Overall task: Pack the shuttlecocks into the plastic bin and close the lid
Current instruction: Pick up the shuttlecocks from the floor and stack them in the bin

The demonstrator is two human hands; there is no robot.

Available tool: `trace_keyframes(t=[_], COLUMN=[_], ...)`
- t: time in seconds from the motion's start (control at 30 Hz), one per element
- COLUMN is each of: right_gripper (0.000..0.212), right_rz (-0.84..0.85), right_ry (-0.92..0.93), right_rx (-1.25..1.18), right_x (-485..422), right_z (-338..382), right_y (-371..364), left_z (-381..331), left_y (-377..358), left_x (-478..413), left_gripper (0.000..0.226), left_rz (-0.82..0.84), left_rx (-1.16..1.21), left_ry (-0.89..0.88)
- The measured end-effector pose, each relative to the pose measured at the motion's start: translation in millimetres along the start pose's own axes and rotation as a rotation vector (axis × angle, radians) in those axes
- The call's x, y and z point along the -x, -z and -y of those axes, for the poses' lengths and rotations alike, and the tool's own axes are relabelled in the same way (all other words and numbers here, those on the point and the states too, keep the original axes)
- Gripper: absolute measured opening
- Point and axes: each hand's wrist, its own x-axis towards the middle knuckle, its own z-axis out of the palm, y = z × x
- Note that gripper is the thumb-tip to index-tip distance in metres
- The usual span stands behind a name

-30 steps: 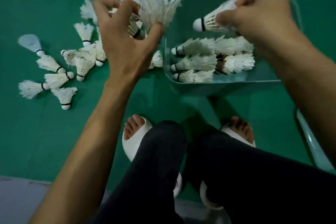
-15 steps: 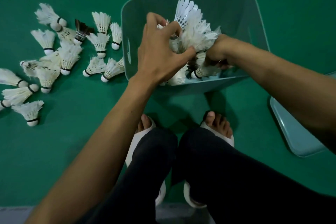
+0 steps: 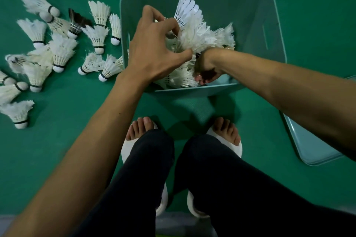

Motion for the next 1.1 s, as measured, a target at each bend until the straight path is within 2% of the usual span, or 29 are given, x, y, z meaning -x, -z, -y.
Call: trace_keyframes(t=[0.1,0.17,0.2,0.27,0.37,0.4,0.47,0.57,0.67,0.77,0.83,0.9,0.97,1.1], right_gripper=[0.008,0.040,0.044,0.031,0.019,0.023,0.035,0.024,0.007,0.010,0.012,0.015,0.017,0.018], right_rz=[-0.041,-0.140,-0.192,-0.297,-0.449,-0.443,-0.384,-0.318,-0.360,-0.517,-0.639,-0.660,-0.613,-0.451], right_ry=[0.073,0.127,0.145,0.186,0.389,0.463,0.531,0.538,0.480,0.357,0.254,0.164,0.114,0.040], right_rx=[-0.069,-0.119,-0.143,-0.225,-0.553,-0.600,-0.521,-0.369,-0.521,-0.642,-0.498,-0.268,-0.105,0.033], right_x=[14,24,34,50,66,70,71,65,60,62,63,65,65,47], right_z=[6,-3,-9,-16,-17,-15,-9,1,2,-9,-19,-30,-35,-30], right_y=[10,26,33,50,67,67,60,45,48,59,62,59,52,34], left_z=[0,-1,0,0,0,-1,-3,-1,1,4,7,8,6,-1], left_y=[0,0,-1,-2,-6,-8,-10,-9,-5,2,6,8,7,0], left_x=[1,0,0,1,1,1,1,2,3,1,-2,-5,-7,-7], left_gripper=[0.045,0.044,0.044,0.044,0.046,0.047,0.047,0.046,0.047,0.047,0.047,0.047,0.048,0.046], left_rz=[0.014,0.029,0.042,0.077,0.157,0.181,0.210,0.241,0.260,0.239,0.205,0.180,0.169,0.146], left_rx=[-0.001,-0.006,-0.010,-0.020,-0.065,-0.081,-0.089,-0.090,-0.086,-0.088,-0.075,-0.061,-0.061,-0.069], left_ry=[-0.004,-0.003,-0.001,-0.001,-0.017,-0.024,-0.038,-0.050,-0.052,-0.050,-0.041,-0.028,-0.021,0.006])
